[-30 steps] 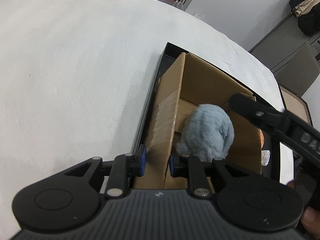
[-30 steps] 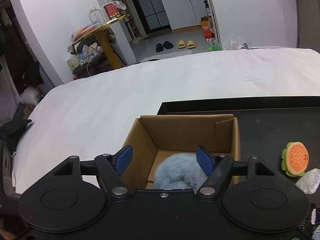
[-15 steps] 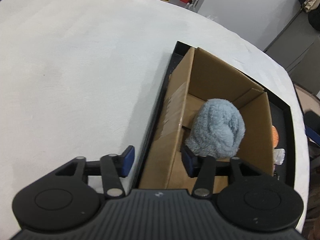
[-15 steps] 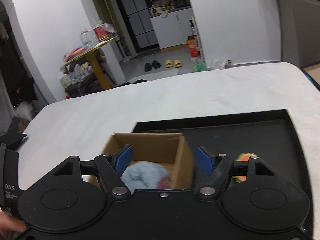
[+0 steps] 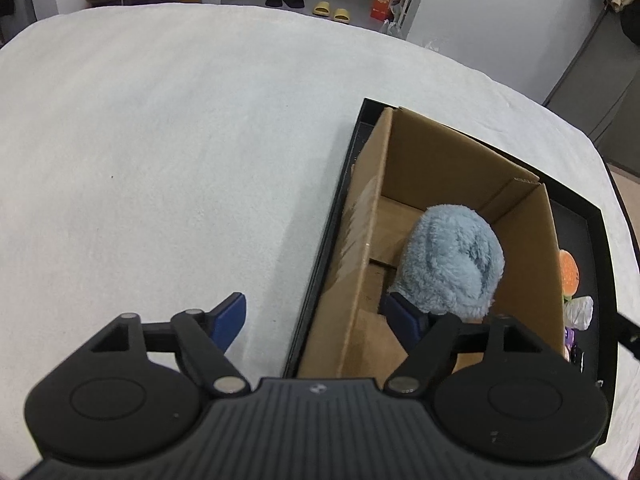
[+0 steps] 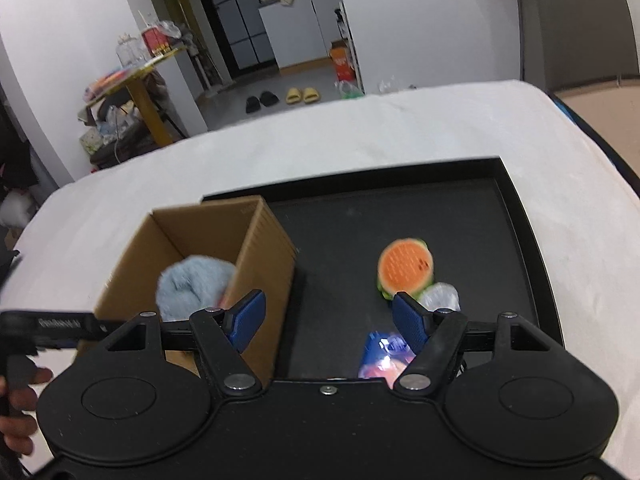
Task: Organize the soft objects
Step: 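Open the right gripper and move it back to the black lace item, then grasp the black lace item with the right gripper and lift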
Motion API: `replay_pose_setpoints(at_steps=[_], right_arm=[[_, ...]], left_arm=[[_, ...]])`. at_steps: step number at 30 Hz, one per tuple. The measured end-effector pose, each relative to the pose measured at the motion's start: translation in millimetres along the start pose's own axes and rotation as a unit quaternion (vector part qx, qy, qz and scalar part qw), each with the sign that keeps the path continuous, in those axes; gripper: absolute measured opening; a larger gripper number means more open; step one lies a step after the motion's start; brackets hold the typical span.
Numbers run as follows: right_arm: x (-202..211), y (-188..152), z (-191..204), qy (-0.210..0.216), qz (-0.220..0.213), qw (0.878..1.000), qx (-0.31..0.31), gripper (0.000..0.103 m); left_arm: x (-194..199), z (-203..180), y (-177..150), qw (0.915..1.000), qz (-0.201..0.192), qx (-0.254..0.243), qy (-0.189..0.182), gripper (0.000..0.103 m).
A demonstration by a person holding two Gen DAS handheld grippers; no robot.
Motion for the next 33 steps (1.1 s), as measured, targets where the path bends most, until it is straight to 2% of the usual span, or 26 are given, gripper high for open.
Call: replay_pose_setpoints(at_steps=[10, 13, 19, 23, 25, 26, 27, 33], right_arm=[[-8.9, -22.2, -37.4, -0.031, 0.019, 0.999, -0.011, 0.065], [-12.9, -27.5, -48.7, -0.039, 0.023, 0.999, -0.017, 0.061], [-26.9, -47.5, -75.1, -0.049, 0.054, 0.996, -0.042, 0.058], [-39.6, -60.5, -87.4, -0.051, 0.072, 0.995, -0.050, 0.044], [-39.6, -62.0, -89.0, -0.042, 0.066, 0.996, -0.050, 0.039], [-39.0, -61.4, -88.1, -0.040, 0.064, 0.996, -0.046, 0.030], [-37.8, -60.9, -87.4, -0.039, 0.064, 0.996, -0.042, 0.027], [-27.8, -58.0, -85.9, -0.048, 0.055, 0.997, -0.034, 0.023]], left_arm=[[0.8, -12.7, 0.4, 0.9998, -0.002, -0.011, 0.017, 0.078], [2.3, -15.1, 1.7, 0.9996, -0.005, -0.016, 0.024, 0.079], [4.5, -21.5, -0.5, 0.9992, -0.009, -0.025, 0.030, 0.079], [6.5, -24.3, -2.7, 0.9990, -0.014, -0.024, 0.033, 0.079], [5.8, -25.4, -3.8, 0.9990, -0.016, -0.024, 0.034, 0.079], [6.0, -25.1, -4.8, 0.9990, -0.017, -0.022, 0.035, 0.079], [5.8, -24.1, -5.6, 0.9990, -0.017, -0.020, 0.036, 0.079], [7.8, -21.6, -10.6, 0.9989, -0.018, -0.015, 0.041, 0.079]])
Point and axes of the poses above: each gripper's, at about its wrist camera, not at the fingertips, and x roughly against the way its jaws point, z to its left, y to its top, the point moved 10 cm from there along -x, roughly the way its jaws point, and after that the axes turned 13 degrees about z, right-handed, at the moved point
